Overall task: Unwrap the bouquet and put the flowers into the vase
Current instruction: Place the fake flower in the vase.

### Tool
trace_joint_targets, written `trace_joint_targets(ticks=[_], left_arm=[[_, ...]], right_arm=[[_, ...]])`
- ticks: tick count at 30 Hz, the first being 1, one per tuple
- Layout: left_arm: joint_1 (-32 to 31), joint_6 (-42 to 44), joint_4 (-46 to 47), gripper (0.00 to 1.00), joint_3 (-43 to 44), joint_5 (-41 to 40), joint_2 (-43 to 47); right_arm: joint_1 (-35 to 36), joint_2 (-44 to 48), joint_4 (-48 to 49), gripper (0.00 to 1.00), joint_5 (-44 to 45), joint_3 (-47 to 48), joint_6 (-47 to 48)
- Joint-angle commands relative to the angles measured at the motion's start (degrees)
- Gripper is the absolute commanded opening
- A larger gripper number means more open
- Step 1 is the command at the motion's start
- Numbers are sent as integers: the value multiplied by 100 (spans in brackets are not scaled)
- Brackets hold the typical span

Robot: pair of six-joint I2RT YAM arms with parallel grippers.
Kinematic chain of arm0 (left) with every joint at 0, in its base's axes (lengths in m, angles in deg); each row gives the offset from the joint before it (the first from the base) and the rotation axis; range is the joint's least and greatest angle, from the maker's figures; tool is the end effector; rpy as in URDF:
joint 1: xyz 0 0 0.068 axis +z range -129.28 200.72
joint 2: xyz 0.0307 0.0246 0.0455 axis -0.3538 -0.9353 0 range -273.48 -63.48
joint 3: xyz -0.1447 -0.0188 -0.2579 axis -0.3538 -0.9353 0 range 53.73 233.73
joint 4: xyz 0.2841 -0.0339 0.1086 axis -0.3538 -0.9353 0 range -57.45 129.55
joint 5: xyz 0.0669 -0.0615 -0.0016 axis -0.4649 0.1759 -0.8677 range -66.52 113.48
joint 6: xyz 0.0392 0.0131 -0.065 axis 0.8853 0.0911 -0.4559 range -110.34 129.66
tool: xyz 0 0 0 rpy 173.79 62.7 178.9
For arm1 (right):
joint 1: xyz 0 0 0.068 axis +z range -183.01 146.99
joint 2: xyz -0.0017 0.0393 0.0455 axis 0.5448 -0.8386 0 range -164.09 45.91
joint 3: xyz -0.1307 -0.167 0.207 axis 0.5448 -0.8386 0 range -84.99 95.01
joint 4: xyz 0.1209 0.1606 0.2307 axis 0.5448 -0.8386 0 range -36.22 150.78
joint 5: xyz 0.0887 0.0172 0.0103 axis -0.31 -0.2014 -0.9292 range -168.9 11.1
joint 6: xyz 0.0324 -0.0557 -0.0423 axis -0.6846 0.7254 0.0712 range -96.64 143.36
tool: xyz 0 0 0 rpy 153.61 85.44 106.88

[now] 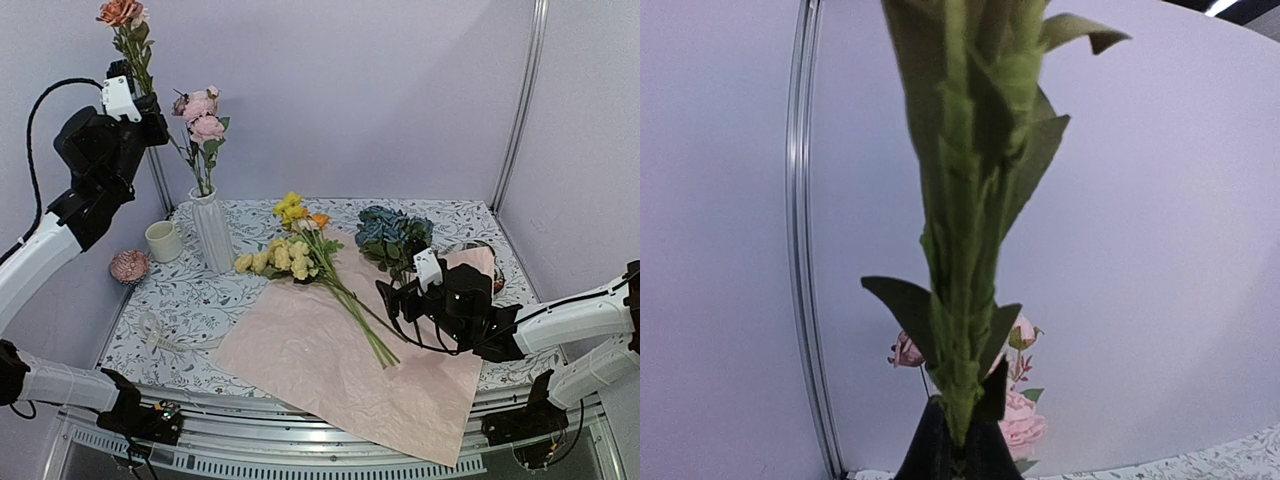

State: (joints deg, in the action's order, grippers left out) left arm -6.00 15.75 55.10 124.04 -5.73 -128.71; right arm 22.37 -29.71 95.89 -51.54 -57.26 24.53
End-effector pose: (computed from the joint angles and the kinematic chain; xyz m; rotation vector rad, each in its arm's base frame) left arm 0.2892 -0.1097 0.5071 -0.0929 1.2549 -0.0028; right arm 0.2053 0.2444 0.1871 -0.5273 1.6955 0.2565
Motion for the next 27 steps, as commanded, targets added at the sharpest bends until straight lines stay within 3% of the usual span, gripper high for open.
trace_joint_targets(ticks=[1, 11, 19, 25, 26, 27], left_arm=[[176, 224, 299, 0, -21, 33, -192], [497, 36, 194, 0, 21, 199, -964], [672, -635, -1061, 0, 602, 7, -1739], [995, -1651, -2021, 0, 972, -18, -2172], [1028, -1797, -2098, 3, 991, 4, -2197], [1051, -1898, -2137, 15, 982, 43, -2196]], right_arm=[[-26, -107, 184, 99, -9, 168, 33], [-20, -187, 101, 99, -105, 248, 94], [-23, -246, 57, 99, -127, 282, 63], [-29, -313, 14, 99, -141, 335, 68], [-22, -314, 13, 99, -138, 338, 68], [-25, -314, 13, 99, -127, 334, 68]])
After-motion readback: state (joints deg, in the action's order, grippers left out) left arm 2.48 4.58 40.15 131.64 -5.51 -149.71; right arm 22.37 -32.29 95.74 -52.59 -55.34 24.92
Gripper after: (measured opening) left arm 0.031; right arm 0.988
